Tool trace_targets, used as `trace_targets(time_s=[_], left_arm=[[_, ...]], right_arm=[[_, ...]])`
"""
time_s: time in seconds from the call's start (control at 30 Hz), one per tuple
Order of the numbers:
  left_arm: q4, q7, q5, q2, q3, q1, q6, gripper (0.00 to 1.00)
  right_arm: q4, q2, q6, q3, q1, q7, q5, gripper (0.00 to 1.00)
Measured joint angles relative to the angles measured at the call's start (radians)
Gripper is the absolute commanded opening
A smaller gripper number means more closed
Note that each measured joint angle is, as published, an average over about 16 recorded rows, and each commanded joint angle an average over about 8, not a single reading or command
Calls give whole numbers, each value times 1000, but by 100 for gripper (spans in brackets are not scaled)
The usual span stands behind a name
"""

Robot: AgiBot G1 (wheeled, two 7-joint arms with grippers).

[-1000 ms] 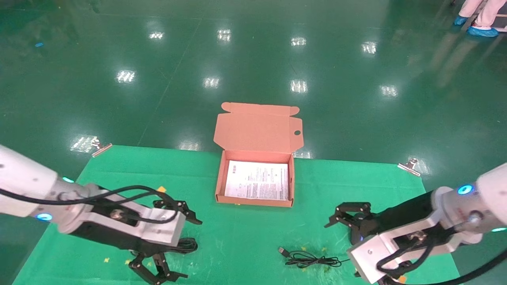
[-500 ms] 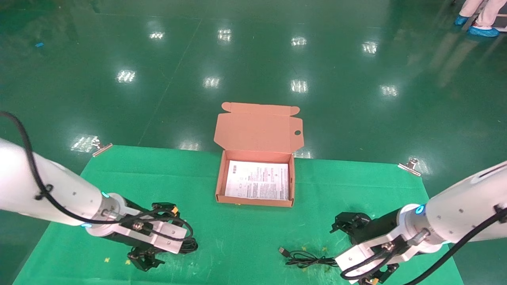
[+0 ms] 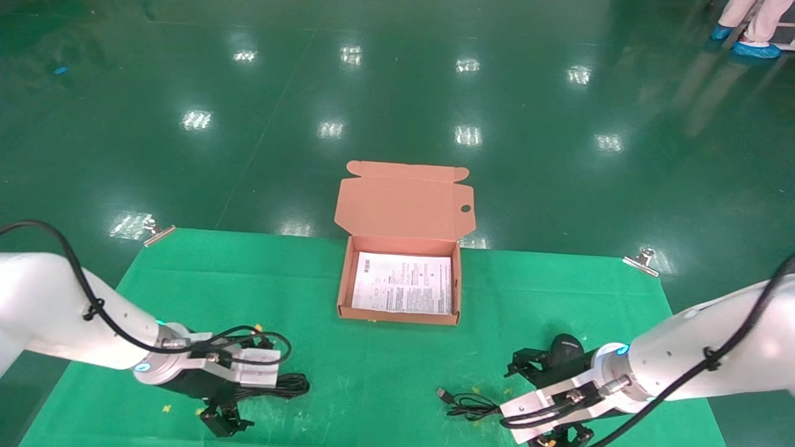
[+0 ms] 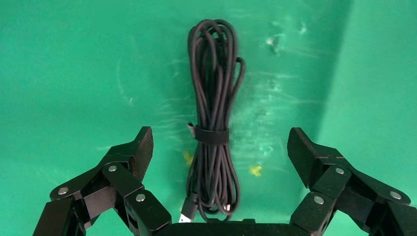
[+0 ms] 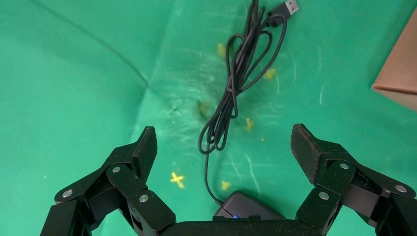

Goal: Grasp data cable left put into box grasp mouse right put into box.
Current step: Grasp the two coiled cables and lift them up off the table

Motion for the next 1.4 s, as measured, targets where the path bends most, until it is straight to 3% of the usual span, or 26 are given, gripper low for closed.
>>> trace_targets(time_s=[0.53, 0.57, 0.63, 0.83, 0.9, 1.4], left_arm=[[301, 86, -76, 68, -52, -24, -83, 100], [312, 93, -79, 71, -53, -25, -85, 97], [333, 107, -84, 76, -56, -28, -90, 73], [380, 142, -94, 88, -62, -32, -101, 1], [390, 149, -96, 90, -64, -33, -105, 0], [393, 153, -98, 91, -64, -33, -107, 0]], right_arm=[[-188, -100, 90, -22, -17, -45, -45, 100], [-197, -106, 95, -24, -18, -48, -49, 99], [-212, -117, 106, -27, -19, -52, -57, 85], [-249, -144, 130, -36, -22, -60, -77, 11], [-256, -150, 136, -38, -22, -62, -81, 0], [-259, -152, 139, -39, -22, -63, -84, 0]])
